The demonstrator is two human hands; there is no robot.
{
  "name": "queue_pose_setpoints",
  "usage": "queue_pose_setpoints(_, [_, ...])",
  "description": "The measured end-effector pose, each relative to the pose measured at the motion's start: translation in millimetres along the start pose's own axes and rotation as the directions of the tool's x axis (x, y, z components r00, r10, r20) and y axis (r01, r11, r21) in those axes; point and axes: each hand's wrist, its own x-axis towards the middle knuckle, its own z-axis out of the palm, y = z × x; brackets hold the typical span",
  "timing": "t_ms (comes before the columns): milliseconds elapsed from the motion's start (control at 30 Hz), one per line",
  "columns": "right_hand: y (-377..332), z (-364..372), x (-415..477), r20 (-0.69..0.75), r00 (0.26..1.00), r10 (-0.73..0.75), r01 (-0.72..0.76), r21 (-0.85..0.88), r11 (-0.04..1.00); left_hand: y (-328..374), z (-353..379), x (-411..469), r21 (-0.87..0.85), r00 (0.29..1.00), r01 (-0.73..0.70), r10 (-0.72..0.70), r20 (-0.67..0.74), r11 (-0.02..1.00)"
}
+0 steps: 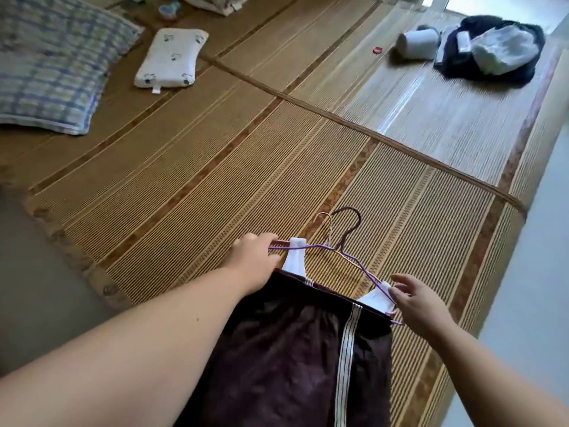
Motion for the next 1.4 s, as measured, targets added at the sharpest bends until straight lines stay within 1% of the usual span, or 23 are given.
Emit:
queue_pose_setpoints(100, [-24.7, 2.9, -7.5, 0.071, 0.995, -0.064, 0.071, -0.095, 0.993, -6.7, -2.9, -24.5, -0.02, 0.997, -0.07, 0.07, 0.032, 0.997])
queue_pose_setpoints(200, [-67.7, 10.4, -22.4, 0.155, 0.97, -0.19, 0.219, -0.198, 0.955, -19.8, -26.0, -51.8, -0.02, 0.987, -0.16, 0.16, -0.008, 0.987])
queue_pose_setpoints(267, [-107.5, 17.1, -34.7, 0.195, 0.932, -0.306, 0.35, -0.258, 0.901, -28.6, -51.6, -67.0, -0.007, 0.98, -0.19, 0.19, -0.053, 0.982])
queue_pose_setpoints(333, [-157.9, 26.1, -52.0, 0.229, 0.871, -0.434, 0.486, -0.278, 0.829, -40.1, -84.5, -83.7, 0.013, 0.975, -0.184, 0.184, -0.128, 0.983])
queue_pose_setpoints(400, [-210.5, 36.0, -74.2, 0.266, 0.784, -0.561, 0.619, -0.266, 0.739, -52.8, -116.9, -103.6, 0.024, 0.965, -0.164, 0.165, -0.204, 0.986])
queue_pose_setpoints(467, [-266.2, 47.7, -105.6, 0.308, 0.662, -0.683, 0.749, -0.248, 0.614, -72.2, -149.9, -134.4, 0.047, 0.944, -0.125, 0.133, -0.303, 0.991])
queue_pose_setpoints(567, [-340.3, 67.9, -163.4, 0.36, 0.424, -0.831, 0.905, -0.197, 0.377, -109.3, -190.8, -190.6, 0.094, 0.89, -0.035, 0.073, -0.45, 0.995])
queue_pose_setpoints(633, [-385.3, 85.3, -211.4, 0.388, 0.26, -0.884, 0.964, -0.156, 0.215, -140.4, -216.4, -235.9, 0.115, 0.852, 0.07, 0.001, -0.524, 0.991])
queue_pose_setpoints(700, [-424.8, 106.3, -263.2, 0.424, 0.118, -0.898, 0.991, -0.114, 0.077, -173.4, -239.1, -285.2, 0.105, 0.795, 0.179, -0.081, -0.602, 0.978])
queue_pose_setpoints(733, [-439.8, 115.7, -285.9, 0.444, 0.061, -0.894, 0.995, -0.096, 0.021, -186.4, -248.2, -306.7, 0.085, 0.765, 0.223, -0.12, -0.633, 0.971])
queue_pose_setpoints(833, [-480.4, 154.6, -362.5, 0.464, -0.142, -0.874, 0.983, -0.034, -0.178, -228.4, -274.6, -385.5, 0.031, 0.65, 0.352, -0.22, -0.728, 0.936])
queue_pose_setpoints(867, [-491.1, 167.6, -388.8, 0.456, -0.204, -0.866, 0.972, -0.008, -0.233, -241.1, -281.8, -412.9, 0.022, 0.609, 0.385, -0.237, -0.757, 0.922])
queue_pose_setpoints(933, [-507.6, 190.6, -439.9, 0.428, -0.304, -0.851, 0.949, 0.056, -0.31, -263.5, -293.3, -466.3, -0.016, 0.531, 0.454, -0.285, -0.798, 0.891])
queue_pose_setpoints(1033, [-528.2, 222.2, -521.0, 0.398, -0.418, -0.817, 0.908, 0.15, -0.391, -293.9, -306.7, -546.5, -0.047, 0.4, 0.553, -0.314, -0.861, 0.832])
queue_pose_setpoints(1100, [-539.7, 238.1, -567.9, 0.362, -0.487, -0.795, 0.874, 0.189, -0.449, -307.3, -314.5, -591.3, -0.066, 0.326, 0.602, -0.321, -0.889, 0.796])
queue_pose_setpoints(1267, [-568.3, 267.0, -664.4, 0.254, -0.578, -0.775, 0.811, 0.282, -0.512, -330.2, -336.5, -686.2, -0.111, 0.147, 0.697, -0.293, -0.945, 0.708])
queue_pose_setpoints(1333, [-583.2, 277.2, -695.0, 0.229, -0.617, -0.753, 0.779, 0.312, -0.543, -336.2, -348.4, -717.0, -0.143, 0.076, 0.715, -0.28, -0.957, 0.684])
queue_pose_setpoints(1400, [-597.4, 280.0, -718.3, 0.214, -0.654, -0.726, 0.747, 0.336, -0.574, -335.2, -363.9, -737.8, -0.138, 0.033, 0.753, -0.246, -0.969, 0.643])
